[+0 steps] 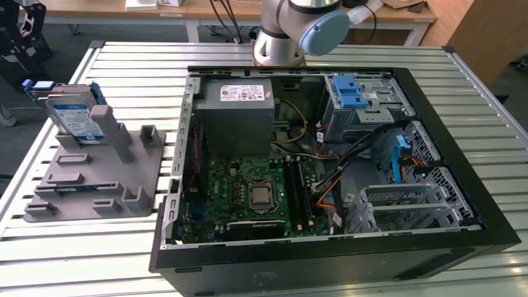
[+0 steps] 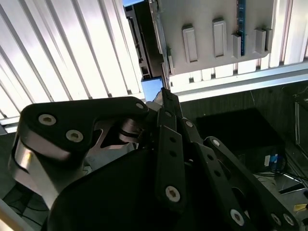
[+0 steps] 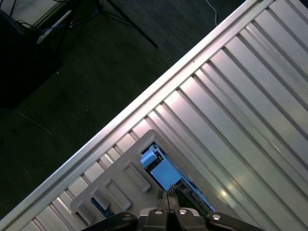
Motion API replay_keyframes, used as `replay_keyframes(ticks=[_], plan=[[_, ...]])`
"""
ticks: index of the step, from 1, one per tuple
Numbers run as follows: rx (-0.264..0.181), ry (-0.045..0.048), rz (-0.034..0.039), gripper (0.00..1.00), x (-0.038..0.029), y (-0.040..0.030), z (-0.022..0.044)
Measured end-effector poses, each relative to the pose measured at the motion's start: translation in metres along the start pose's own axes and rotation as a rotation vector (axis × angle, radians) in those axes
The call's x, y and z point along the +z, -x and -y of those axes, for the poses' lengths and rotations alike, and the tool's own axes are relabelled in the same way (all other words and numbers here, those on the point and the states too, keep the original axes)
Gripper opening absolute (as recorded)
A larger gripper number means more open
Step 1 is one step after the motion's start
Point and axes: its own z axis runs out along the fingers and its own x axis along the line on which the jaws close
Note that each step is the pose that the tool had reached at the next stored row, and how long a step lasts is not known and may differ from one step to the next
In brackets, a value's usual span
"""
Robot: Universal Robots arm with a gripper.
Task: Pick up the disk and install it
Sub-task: 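Pick up the disk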
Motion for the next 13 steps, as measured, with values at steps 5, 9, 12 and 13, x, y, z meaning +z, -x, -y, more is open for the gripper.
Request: replay_keyframes(ticks=[5, 9, 12, 13], plan=[[0.000, 0.0000, 0.0000, 0.11, 0.0000, 0.0000, 0.0000], [0.000, 0.0000, 0.0000, 0.11, 0.0000, 0.0000, 0.0000], [0.000, 0.0000, 0.0000, 0.11, 0.0000, 0.0000, 0.0000], [-0.001, 0.0000, 0.0000, 0.11, 0.0000, 0.0000, 0.0000]])
